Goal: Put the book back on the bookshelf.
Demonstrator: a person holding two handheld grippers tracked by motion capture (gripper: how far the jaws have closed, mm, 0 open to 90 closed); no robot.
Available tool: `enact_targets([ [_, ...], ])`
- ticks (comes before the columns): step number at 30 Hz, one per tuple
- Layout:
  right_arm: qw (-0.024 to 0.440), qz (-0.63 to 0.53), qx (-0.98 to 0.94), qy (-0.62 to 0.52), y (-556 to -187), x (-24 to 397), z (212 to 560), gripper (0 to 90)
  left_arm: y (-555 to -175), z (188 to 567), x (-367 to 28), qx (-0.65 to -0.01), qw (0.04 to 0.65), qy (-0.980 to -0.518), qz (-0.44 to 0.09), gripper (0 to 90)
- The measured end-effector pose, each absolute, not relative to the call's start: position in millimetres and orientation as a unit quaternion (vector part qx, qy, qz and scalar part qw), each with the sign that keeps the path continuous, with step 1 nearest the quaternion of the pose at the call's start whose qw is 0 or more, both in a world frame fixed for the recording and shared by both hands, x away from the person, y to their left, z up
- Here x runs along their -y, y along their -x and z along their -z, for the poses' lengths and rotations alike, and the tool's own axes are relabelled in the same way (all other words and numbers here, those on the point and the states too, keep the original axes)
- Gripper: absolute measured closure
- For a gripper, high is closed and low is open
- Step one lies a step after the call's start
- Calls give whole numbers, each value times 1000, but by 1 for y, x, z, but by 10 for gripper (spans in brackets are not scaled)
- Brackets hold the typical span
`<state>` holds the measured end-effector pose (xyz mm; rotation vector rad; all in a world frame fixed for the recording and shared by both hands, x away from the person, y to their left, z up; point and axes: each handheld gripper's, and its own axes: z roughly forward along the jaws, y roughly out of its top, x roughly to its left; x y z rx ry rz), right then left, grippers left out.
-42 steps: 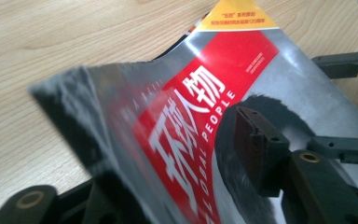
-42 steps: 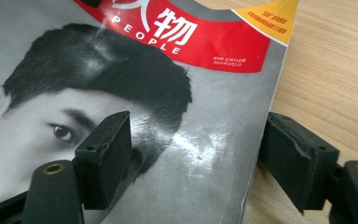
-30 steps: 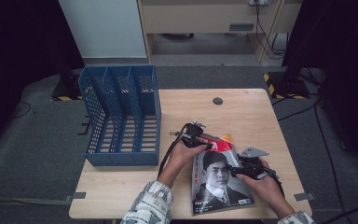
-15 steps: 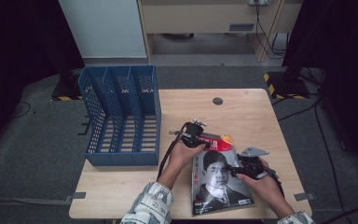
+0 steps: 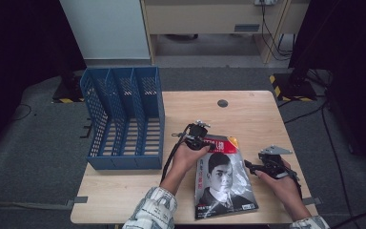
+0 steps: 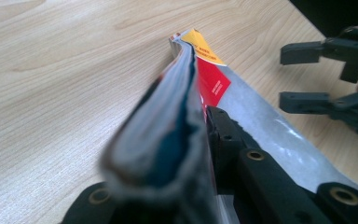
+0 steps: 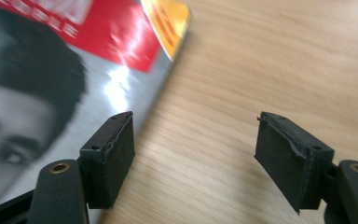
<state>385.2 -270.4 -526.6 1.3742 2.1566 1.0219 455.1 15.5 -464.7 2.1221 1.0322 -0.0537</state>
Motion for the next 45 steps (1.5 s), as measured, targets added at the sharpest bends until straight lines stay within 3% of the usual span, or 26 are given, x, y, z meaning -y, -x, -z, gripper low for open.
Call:
enact_targets([
  [21,212,-343,-778,-481,-386,271,537,235,-447,435,-8,-378,380,-844,14,860],
  [45,214,-346,-778,-478,-387,269,538,235,-443,372,-28,-382,405,-831,4,864],
])
